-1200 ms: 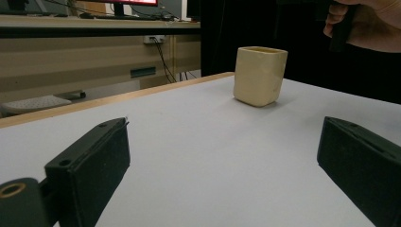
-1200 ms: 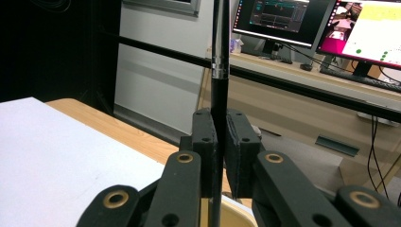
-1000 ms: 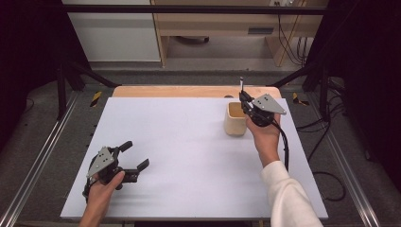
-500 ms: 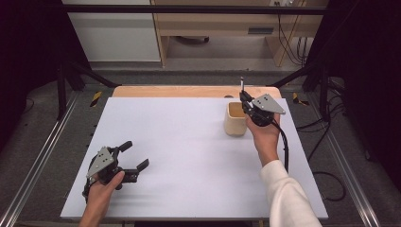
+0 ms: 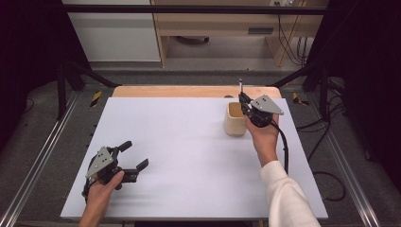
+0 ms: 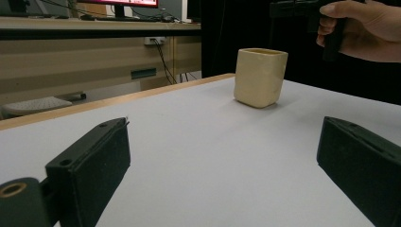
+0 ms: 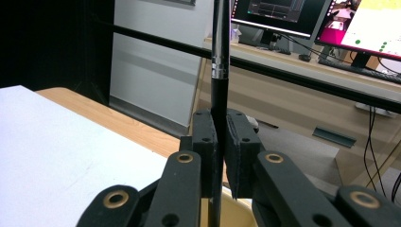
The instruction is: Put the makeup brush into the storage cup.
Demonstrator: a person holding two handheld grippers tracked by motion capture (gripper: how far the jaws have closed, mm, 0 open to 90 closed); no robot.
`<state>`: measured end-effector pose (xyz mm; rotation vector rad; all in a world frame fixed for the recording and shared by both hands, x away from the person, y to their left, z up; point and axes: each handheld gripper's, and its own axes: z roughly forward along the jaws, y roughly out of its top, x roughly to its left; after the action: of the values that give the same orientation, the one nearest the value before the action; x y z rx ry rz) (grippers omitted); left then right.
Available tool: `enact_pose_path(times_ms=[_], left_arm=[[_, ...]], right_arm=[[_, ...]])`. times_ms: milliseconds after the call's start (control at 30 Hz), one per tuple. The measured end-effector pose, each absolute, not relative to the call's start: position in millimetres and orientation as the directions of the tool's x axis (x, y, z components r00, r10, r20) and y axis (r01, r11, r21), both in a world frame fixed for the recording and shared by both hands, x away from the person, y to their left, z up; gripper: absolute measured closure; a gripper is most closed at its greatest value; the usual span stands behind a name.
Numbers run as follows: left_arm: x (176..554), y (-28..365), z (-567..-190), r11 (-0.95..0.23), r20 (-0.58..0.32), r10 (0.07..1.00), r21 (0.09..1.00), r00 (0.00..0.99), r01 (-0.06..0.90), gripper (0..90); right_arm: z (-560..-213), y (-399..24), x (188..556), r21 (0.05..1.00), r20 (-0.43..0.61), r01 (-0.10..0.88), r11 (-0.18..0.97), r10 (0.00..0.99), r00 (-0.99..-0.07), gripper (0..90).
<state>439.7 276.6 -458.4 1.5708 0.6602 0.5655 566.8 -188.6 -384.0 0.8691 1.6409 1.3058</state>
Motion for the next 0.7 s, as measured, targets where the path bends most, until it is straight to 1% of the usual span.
enact_pose_path(times_ms=[700], left_arm=[[439.3,277.5,-457.8,-0.063,-0.015,0.703,0.994,0.711,0.084,3.4]], right_arm=[[-394.3,-184.4,571.6,0.972,-0.185,0.056,0.228,0.891,-0.414,83.6]])
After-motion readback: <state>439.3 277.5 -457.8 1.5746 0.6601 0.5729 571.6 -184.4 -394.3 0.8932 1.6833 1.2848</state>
